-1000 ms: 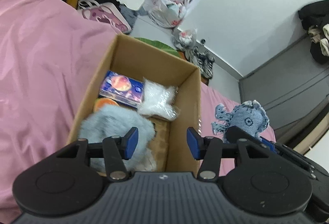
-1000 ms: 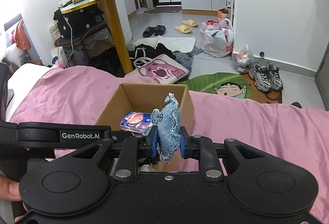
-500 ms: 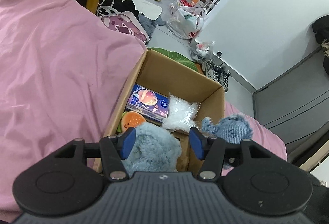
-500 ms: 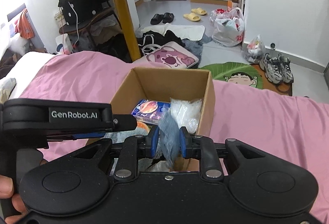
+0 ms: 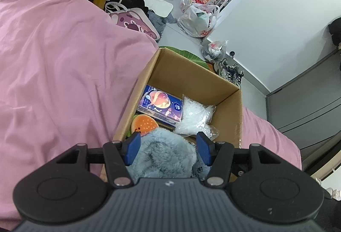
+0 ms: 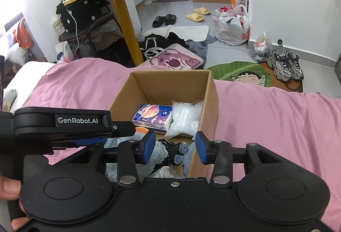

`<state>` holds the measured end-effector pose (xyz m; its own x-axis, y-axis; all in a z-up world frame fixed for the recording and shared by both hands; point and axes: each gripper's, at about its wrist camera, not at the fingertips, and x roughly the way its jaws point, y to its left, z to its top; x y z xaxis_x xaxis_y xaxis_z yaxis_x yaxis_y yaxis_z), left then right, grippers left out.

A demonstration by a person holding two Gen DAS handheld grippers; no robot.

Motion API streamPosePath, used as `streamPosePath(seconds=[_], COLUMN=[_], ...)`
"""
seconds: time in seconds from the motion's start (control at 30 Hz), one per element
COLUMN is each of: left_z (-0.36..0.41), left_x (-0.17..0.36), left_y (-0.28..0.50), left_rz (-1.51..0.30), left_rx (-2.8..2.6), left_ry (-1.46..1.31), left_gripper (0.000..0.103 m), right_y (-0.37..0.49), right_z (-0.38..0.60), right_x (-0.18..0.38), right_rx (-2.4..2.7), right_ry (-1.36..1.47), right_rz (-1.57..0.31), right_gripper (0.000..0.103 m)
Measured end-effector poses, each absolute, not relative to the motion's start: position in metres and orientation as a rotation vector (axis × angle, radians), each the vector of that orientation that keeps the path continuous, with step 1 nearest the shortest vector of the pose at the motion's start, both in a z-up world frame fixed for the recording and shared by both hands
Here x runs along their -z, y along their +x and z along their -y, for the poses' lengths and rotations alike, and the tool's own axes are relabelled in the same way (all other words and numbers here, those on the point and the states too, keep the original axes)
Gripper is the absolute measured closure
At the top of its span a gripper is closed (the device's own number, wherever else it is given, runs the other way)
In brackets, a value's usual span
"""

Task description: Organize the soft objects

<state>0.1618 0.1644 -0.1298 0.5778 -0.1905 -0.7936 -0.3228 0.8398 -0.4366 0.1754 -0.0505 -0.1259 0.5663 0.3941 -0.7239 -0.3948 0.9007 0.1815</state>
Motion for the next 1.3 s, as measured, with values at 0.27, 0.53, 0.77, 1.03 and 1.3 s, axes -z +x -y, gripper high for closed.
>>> streamPosePath(seconds=[0.27,0.53,0.77,1.03,1.3], left_z=[-0.160,-0.143,-0.126,-0.104,-0.077], left_x=[0.132,0.116,0.092,0.059,0.035], left_y=[0.163,0.156,0.138,0.116,0.095], left_rz=[-0.977,-0.969,-0.950,-0.908,-0.873], left_rx=[-0.102,-0.121,-0.137,-0.146,-0.148], left_ry=[-0.544,-0.470,-0.426,-0.369,-0.320], left_gripper=[0.047,0.028,0.022,0.016,0.010], right_y=[0.170,0.162,0.150,0.133,0.116], right_z=[0.074,0.102,0.129,0.160,0.187], right_x=[0.116,0.107,0.097,0.085,0.074], right_rx=[-0.455,-0.453,-0.461,-0.462,-0.471], right_ry=[0.056,0.122,0.173,0.229,0.258], right_rz=[-0.829,-0.801,-0.783,-0.734,-0.690], right_gripper=[0.061,0.053,0.043,0.024,0.010])
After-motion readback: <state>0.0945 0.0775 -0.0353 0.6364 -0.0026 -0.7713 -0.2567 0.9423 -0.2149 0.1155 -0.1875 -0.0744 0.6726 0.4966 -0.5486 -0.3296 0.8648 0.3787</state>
